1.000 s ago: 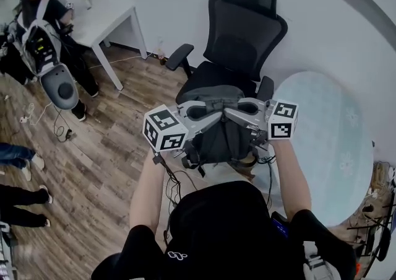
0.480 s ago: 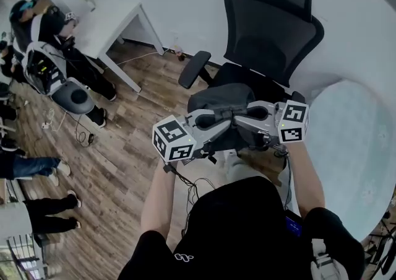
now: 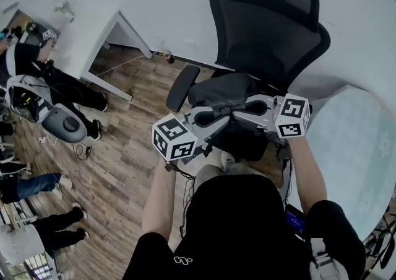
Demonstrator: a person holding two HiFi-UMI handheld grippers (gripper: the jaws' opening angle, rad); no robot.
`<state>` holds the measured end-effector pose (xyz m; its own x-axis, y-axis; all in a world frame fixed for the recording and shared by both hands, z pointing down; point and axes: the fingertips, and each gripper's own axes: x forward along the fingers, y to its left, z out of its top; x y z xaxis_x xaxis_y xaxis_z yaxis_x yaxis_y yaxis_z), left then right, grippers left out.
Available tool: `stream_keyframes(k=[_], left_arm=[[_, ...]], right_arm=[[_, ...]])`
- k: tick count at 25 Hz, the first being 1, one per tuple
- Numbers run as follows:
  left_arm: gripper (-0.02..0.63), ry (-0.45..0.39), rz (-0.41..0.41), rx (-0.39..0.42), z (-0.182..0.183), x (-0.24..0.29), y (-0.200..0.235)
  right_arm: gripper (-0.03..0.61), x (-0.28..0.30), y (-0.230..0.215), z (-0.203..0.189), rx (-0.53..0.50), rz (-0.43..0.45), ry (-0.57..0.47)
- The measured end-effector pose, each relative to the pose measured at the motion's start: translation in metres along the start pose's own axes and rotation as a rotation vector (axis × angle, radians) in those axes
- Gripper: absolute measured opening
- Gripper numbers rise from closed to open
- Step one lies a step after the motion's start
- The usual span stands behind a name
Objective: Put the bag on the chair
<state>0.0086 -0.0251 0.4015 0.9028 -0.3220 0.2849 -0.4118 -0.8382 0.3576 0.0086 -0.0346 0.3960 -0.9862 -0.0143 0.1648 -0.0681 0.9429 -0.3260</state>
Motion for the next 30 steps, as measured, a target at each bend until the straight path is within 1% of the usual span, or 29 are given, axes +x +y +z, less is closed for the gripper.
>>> stream_keyframes(k=[4, 7, 9, 15, 18, 20, 22, 24, 26, 28, 30], left_arm=[[0.037, -0.033, 0.023, -0.052, 0.017, 0.018, 0.042], [0.037, -0.04, 0.015, -0.097, 0.017, 0.033, 0.069], [0.037, -0.034, 0.013, -0.125, 0.012, 0.036, 0.087], [0.038, 0.013, -0.027, -0.182, 0.012, 0.045, 0.135], [0.038, 0.031, 0.007, -0.236, 0.002, 0.053, 0.17], [0.038, 0.06, 0.037, -0.29, -0.011, 0.063, 0.194], [0.035, 0.055, 0.051, -0.355, -0.02, 0.075, 0.215], [0.034, -0.005, 0.047, -0.434, -0.019, 0.084, 0.232], [0.04, -0.071, 0.047, -0.53, -0.016, 0.091, 0.246], [0.048, -0.113, 0.075, -0.618, -0.02, 0.098, 0.262], [0.052, -0.144, 0.122, -0.701, -0.028, 0.103, 0.276]], right_arm=[[0.038, 0.002, -0.046, 0.009, 0.006, -0.012, 0.006], [0.038, 0.002, -0.079, 0.005, 0.009, -0.04, 0.059], [0.038, 0.01, -0.097, -0.001, 0.019, -0.053, 0.084], [0.038, 0.025, -0.144, -0.006, 0.099, -0.102, 0.092], [0.038, 0.038, -0.178, -0.017, 0.129, -0.148, 0.105], [0.038, 0.045, -0.202, -0.033, 0.174, -0.184, 0.114], [0.039, 0.048, -0.226, -0.046, 0.222, -0.215, 0.109], [0.04, 0.048, -0.246, -0.047, 0.27, -0.242, 0.056], [0.043, 0.046, -0.263, -0.045, 0.321, -0.286, 0.008], [0.048, 0.045, -0.281, -0.051, 0.373, -0.362, -0.011], [0.054, 0.044, -0.295, -0.061, 0.424, -0.445, -0.029]])
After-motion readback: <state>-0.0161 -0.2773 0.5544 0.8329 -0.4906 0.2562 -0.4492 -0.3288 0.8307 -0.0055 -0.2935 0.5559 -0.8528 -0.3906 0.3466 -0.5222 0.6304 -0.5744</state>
